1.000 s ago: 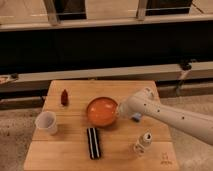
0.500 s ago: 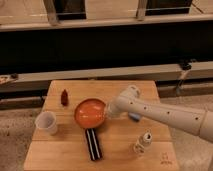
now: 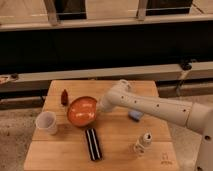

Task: Drag the ceramic bowl in a circle

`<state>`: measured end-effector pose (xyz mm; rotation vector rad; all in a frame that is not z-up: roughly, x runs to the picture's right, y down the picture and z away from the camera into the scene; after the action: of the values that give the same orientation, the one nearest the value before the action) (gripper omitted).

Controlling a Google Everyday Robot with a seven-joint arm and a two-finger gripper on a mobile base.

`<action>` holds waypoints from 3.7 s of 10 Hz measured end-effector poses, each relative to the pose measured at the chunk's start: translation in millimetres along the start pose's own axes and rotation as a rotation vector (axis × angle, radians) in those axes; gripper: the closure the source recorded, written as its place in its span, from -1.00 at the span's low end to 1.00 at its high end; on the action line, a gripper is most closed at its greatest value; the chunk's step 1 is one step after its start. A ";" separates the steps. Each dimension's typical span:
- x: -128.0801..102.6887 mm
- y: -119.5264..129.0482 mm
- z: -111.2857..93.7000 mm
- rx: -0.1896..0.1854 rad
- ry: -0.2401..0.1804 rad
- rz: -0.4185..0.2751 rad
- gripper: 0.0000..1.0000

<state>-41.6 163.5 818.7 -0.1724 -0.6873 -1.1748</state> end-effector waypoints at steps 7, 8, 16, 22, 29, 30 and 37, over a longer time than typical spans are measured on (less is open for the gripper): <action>40.7 -28.2 -3.9 0.025 0.029 -0.007 1.00; 41.9 -27.1 -0.9 0.020 0.029 -0.007 1.00; 76.9 -18.5 32.4 -0.051 0.033 0.034 1.00; 126.7 25.0 24.9 -0.111 0.070 0.122 1.00; 144.9 81.0 6.6 -0.155 0.108 0.207 1.00; 145.4 92.0 3.5 -0.163 0.114 0.219 1.00; 105.8 134.3 -18.2 -0.156 0.136 0.255 1.00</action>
<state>107.5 125.1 895.2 -0.2998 -0.4399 -0.9847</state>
